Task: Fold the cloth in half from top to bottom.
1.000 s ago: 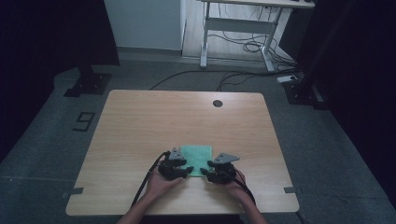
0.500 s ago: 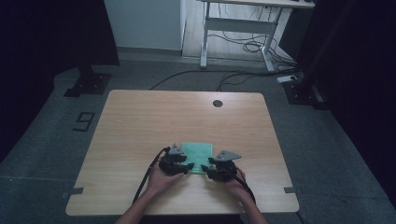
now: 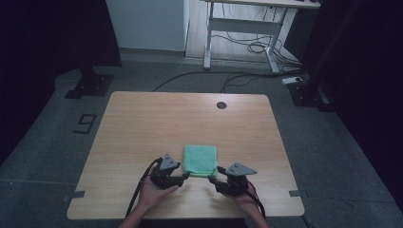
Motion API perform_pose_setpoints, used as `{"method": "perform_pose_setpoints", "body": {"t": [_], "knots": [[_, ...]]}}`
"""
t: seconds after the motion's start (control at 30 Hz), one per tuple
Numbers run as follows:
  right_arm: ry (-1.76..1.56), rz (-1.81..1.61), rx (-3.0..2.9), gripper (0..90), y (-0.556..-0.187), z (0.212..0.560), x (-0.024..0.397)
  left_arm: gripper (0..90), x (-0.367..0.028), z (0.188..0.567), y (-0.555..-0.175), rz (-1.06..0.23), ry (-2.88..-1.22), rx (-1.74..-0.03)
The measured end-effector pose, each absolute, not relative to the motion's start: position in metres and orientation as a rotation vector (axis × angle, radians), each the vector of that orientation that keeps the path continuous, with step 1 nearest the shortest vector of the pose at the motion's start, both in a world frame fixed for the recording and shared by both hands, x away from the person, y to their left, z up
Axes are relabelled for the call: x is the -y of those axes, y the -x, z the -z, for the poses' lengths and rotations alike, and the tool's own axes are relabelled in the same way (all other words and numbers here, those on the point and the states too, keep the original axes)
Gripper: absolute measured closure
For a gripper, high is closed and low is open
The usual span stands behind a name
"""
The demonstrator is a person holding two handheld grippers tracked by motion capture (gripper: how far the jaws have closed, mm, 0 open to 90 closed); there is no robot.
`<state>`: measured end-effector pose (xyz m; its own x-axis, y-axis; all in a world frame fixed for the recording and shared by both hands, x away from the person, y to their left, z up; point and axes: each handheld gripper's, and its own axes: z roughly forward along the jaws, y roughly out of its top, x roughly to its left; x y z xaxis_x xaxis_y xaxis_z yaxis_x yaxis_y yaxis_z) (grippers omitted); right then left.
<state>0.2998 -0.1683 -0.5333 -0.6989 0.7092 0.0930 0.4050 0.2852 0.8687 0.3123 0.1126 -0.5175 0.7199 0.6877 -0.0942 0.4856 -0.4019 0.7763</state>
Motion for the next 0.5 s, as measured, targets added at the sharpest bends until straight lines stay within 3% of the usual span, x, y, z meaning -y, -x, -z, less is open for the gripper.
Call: {"method": "perform_pose_setpoints", "body": {"t": [0.5], "knots": [[-1.067,-1.339,-2.204,38.9,-0.268,0.541,0.195,39.0,-0.15,0.532,-0.267,-0.359,-2.074,-0.93]]}}
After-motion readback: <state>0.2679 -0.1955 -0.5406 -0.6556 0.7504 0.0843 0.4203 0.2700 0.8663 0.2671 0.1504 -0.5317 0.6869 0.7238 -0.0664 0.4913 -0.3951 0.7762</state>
